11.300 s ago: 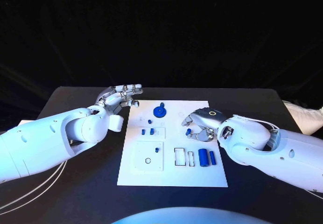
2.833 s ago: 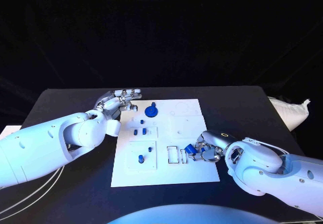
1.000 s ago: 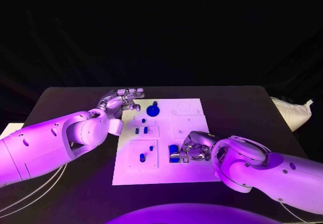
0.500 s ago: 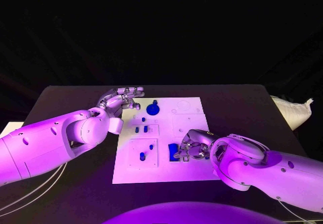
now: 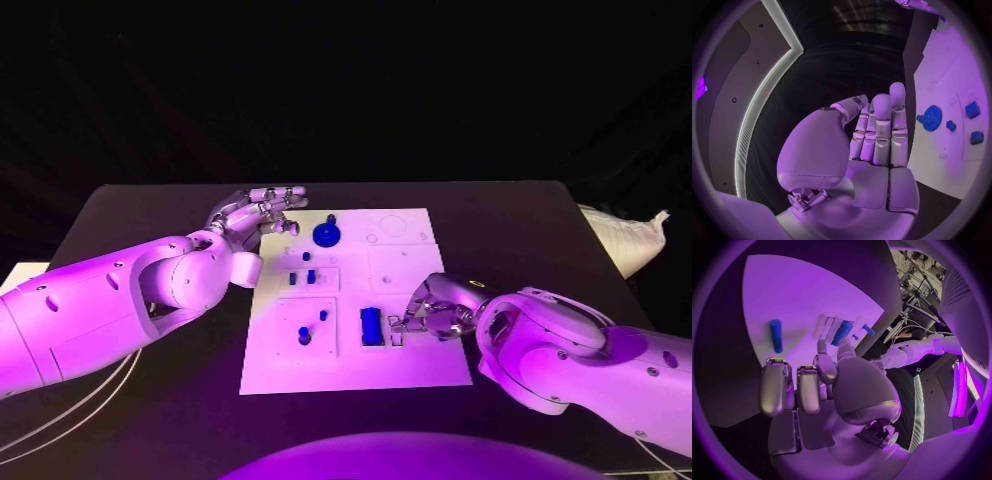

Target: Assemble the parts on the task board

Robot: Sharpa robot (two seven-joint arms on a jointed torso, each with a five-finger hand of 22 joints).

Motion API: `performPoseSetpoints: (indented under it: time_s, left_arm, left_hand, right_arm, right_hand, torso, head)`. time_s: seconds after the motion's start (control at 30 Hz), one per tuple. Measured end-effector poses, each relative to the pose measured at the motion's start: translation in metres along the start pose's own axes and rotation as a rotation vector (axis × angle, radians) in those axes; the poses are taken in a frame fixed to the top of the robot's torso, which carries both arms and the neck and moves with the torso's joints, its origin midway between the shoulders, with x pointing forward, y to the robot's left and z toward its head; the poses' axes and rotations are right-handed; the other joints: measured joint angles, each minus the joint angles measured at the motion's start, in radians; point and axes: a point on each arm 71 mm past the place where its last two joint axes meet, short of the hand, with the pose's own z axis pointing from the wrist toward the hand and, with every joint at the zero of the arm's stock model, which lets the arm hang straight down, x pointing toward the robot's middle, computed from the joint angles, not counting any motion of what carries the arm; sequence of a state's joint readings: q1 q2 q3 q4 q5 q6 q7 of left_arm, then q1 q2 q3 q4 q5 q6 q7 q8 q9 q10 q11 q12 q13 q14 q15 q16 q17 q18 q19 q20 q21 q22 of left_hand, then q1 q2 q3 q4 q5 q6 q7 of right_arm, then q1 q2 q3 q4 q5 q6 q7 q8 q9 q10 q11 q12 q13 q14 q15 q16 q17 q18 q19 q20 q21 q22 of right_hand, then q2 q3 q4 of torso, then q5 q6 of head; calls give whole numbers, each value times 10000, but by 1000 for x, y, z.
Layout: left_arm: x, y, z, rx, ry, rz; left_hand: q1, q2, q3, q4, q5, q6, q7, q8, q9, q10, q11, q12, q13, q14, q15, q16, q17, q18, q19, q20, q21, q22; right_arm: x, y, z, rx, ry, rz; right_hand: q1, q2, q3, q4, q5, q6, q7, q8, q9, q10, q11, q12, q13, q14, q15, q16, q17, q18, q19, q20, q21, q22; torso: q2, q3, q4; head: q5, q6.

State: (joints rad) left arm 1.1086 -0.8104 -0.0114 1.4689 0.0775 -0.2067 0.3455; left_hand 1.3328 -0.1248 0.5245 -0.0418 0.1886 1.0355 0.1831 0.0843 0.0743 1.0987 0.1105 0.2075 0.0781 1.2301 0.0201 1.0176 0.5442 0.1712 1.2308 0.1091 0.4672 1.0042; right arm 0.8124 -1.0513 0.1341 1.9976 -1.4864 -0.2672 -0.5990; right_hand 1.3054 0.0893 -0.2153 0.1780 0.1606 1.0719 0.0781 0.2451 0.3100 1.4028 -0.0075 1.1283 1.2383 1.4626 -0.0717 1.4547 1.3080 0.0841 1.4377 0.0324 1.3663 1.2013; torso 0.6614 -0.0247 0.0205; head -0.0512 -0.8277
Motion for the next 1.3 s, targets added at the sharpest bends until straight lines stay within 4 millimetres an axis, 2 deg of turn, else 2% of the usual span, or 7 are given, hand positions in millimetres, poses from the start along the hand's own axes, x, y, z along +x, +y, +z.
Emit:
performPoseSetpoints:
  time_s: [0.13, 0.33, 0.6, 0.73, 0.93, 1.17, 1.3]
  left_arm:
    - [-1, 0, 0, -1, -14, 5]
    - [1, 0, 0, -2, 19, -2]
    - [1, 0, 0, -7, 41, -1]
    - [3, 1, 0, -16, 80, -9]
    - [6, 2, 0, -40, 155, -30]
    - [7, 5, -1, -117, 194, -65]
    - [7, 6, -1, -132, 195, -68]
  left_hand:
    - [0, 0, 0, 0, 0, 0, 0, 0, 0, 0, 0, 0, 0, 0, 0, 0, 0, 0, 0, 0, 0, 1]
    - [0, 0, 0, 0, 0, 0, 0, 0, 0, 0, 0, 0, 0, 0, 0, 0, 0, 0, 0, 0, 0, 1]
    - [0, 0, 0, 0, 0, 0, 0, 0, -9, 0, 0, 0, 0, 0, 0, 0, 0, 0, 0, 0, 0, -10]
    - [0, 0, 0, 0, 0, 0, 0, 0, -9, 0, 0, 0, 0, 0, 0, 0, 0, 0, 0, 0, 1, -9]
    - [0, 0, 0, 0, 0, 0, 0, 0, -8, 0, 0, 0, 0, 0, 0, 0, 0, 0, 0, 0, 1, -9]
    - [0, 0, 0, 0, 0, 0, 0, 0, -8, 0, 0, 54, 0, 0, 0, 0, -19, -1, 0, 0, 1, -9]
    - [0, 0, 0, 0, 0, 0, 0, 0, -7, 0, 0, 54, 0, 0, 0, 0, -19, 0, 0, 0, 1, -8]
  right_arm:
    - [-15, -16, -7, 353, -360, -171]
    - [-26, -38, -10, 875, -673, -468]
    - [-32, -50, -11, 1063, -989, -1046]
    - [-31, -52, -11, 1063, -995, -1307]
    - [-20, -52, -8, 1046, -595, -1576]
    - [-10, -51, -4, 1009, -189, -1789]
    - [-8, -50, -2, 1000, -107, -1930]
  right_hand:
    - [0, 0, 0, 0, 257, 0, 0, -58, 0, 0, 0, -3, 12, 0, 0, 17, 1, -1, 0, 0, 0, 29]
    - [0, 0, -102, 105, 276, -148, 40, -238, -64, -59, 59, -272, -143, 0, 0, 17, 1, 0, 0, 1, 0, 34]
    - [-40, 40, -93, 210, 351, -12, -3, -270, -80, -60, 60, -308, -123, 1, 1, 17, -1, 0, -1, 1, -1, 33]
    - [-38, 41, -134, 251, 507, 186, -75, -270, -66, -32, 32, -311, -99, 1, 1, 17, -1, 1, -1, 0, -1, 70]
    - [-39, 41, -272, 389, 507, 186, -76, -270, -57, -19, 20, -488, -210, 1, 1, 17, -2, 0, -1, 1, -1, 40]
    - [-33, 36, -272, 389, 507, 186, -76, -309, -57, -20, 20, -621, -324, 1, 1, 17, -3, 0, -1, 1, -1, -8]
    - [61, -59, -272, 389, 460, 186, -76, -309, -58, -44, 44, -683, -350, 2, 1, 16, -3, 0, -1, 1, -1, -22]
  torso:
    - [-11, -12, -34]
    - [-11, -14, -77]
    - [-5, -9, -65]
    - [-5, -12, -58]
    - [-3, -18, -60]
    - [-4, -12, -59]
    - [-11, -12, -60]
  head:
    - [-48, 26]
    - [-84, 57]
    - [-159, 77]
    - [-160, 67]
    - [-116, 37]
    - [-86, 17]
    - [-74, 12]
